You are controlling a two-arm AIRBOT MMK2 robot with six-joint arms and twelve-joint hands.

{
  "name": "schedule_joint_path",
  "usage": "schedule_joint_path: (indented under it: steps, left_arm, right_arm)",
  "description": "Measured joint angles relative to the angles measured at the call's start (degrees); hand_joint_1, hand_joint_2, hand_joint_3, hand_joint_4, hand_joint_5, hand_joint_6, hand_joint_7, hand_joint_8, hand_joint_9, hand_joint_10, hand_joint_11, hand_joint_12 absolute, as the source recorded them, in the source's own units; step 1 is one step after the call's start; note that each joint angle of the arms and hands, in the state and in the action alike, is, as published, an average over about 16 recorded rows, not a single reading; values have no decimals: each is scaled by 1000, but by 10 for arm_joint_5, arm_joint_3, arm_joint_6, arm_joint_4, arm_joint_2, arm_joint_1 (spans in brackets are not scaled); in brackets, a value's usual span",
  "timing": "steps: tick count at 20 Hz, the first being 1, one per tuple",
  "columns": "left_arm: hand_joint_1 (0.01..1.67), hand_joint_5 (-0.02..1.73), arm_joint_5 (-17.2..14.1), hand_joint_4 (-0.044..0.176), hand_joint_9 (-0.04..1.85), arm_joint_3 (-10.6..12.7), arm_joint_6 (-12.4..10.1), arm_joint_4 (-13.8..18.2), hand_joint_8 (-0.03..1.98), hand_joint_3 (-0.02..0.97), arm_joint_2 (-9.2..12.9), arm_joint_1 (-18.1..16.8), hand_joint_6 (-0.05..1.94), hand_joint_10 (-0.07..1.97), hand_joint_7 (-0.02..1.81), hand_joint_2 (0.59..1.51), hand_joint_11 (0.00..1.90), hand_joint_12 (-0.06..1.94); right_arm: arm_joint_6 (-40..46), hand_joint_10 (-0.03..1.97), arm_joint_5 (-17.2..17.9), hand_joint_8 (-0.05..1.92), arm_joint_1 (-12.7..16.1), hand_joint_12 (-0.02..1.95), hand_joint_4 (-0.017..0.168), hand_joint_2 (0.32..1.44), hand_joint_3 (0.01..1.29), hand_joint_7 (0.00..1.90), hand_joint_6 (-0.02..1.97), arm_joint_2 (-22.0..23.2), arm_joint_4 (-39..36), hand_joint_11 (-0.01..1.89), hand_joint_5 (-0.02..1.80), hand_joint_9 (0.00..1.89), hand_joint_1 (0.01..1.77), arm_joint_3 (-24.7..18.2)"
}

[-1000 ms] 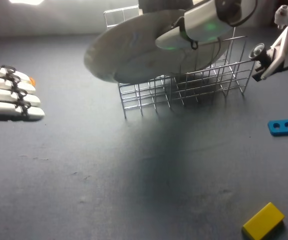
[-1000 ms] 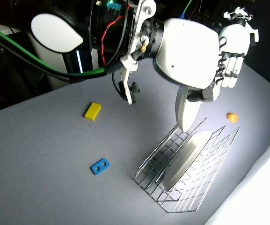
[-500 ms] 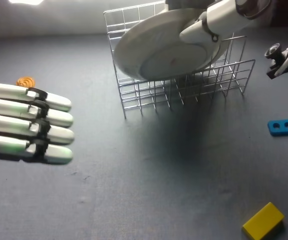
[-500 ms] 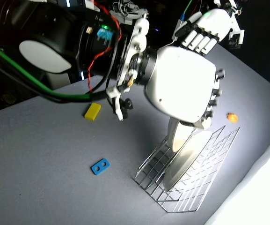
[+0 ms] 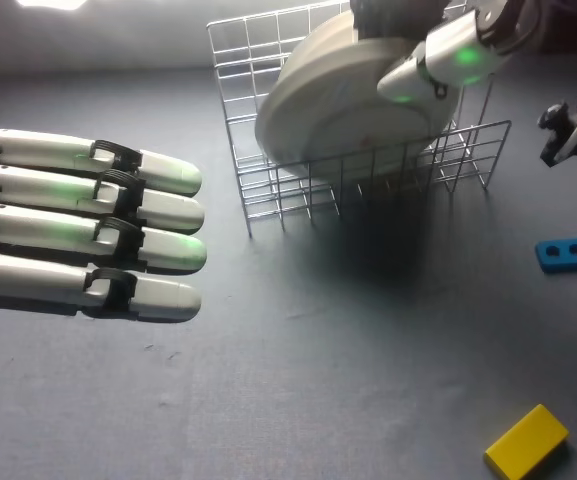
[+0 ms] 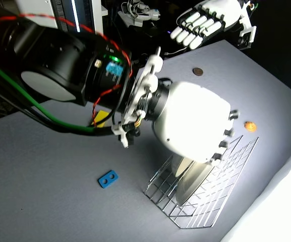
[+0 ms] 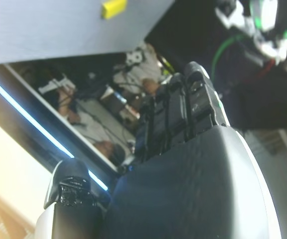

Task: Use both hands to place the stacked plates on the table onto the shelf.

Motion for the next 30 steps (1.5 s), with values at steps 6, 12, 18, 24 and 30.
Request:
schedule_joint_path:
  steps: [6,12,18,24,30]
  left_arm:
    - [13,150,6,5,85,-15,-8,41,8,8,12,-77,5,18,127,1206,15,182]
    - [16,153,32,5,92,-29,-16,62,8,4,29,-131,5,18,132,1202,15,196]
    - [21,162,34,6,114,-40,-13,60,9,0,41,-141,5,18,154,1199,14,254]
    - [23,247,5,6,243,-39,-9,69,66,0,44,-136,53,85,293,1214,37,579]
    - [46,629,-33,24,661,-41,-1,91,716,-1,44,-129,678,743,743,1246,412,1206]
  right_arm:
    - [-6,731,17,801,-27,1446,-7,1029,11,1025,873,-10,2,754,851,1036,1188,14]
    - [-8,676,24,587,-35,1446,-5,1048,11,927,685,-8,4,609,747,886,1047,14]
    - [-35,701,15,385,-10,1479,-3,1095,11,852,582,12,1,472,617,744,793,-8]
    - [-84,741,7,337,23,1515,-3,1110,11,923,456,56,-40,491,674,775,524,-66]
    - [-136,1206,12,868,30,1689,-1,1114,10,1109,846,119,-109,840,946,994,302,-157]
